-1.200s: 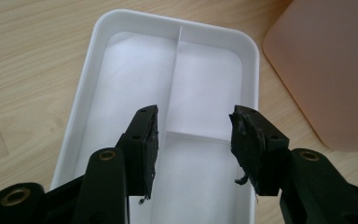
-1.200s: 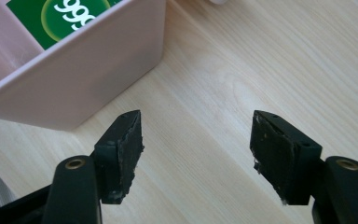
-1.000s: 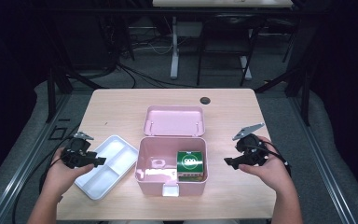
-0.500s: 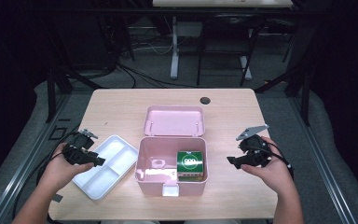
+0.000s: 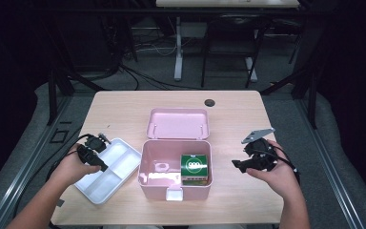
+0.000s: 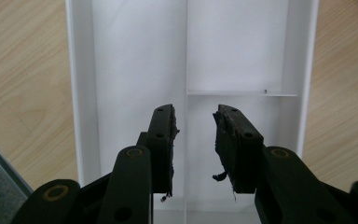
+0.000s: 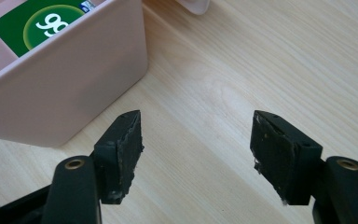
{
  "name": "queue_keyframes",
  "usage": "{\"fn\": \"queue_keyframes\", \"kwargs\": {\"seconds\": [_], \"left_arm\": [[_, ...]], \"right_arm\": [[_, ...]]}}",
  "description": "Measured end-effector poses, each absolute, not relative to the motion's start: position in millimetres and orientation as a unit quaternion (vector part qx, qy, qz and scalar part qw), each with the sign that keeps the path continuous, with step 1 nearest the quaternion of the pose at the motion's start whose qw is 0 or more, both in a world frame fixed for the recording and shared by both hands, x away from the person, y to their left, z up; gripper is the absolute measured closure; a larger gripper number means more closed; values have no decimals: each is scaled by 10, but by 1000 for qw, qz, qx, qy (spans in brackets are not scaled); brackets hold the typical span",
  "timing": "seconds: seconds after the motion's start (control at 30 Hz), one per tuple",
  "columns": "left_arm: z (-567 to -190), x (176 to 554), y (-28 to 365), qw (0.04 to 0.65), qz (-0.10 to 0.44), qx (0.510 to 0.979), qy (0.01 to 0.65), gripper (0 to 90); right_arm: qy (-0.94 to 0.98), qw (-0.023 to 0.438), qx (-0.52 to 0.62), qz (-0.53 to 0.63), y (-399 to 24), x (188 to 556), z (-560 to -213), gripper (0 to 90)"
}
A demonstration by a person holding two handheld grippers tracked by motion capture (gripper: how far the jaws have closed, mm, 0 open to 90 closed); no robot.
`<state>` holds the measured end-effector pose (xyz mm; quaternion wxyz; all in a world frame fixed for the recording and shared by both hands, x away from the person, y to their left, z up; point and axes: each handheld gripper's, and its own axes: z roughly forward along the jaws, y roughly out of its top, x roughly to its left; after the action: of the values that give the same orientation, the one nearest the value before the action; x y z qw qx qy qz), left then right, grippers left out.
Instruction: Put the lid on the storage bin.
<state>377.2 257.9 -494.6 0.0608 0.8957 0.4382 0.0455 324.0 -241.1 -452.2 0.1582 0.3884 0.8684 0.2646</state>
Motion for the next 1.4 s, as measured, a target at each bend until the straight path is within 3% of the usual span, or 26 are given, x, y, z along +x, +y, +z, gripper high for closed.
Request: {"fn": "queue_keyframes", "kwargs": {"seconds": [0.23,1.4], "left_arm": [[-5102,3877,2594,33,28,895,443,739],[-5437,3989,2505,7,2,897,442,878]], "right_arm": [[866,164,387,271,-2407,3235,-4522,334],[870,167,380,265,-2382,3240,-4535,333]]}}
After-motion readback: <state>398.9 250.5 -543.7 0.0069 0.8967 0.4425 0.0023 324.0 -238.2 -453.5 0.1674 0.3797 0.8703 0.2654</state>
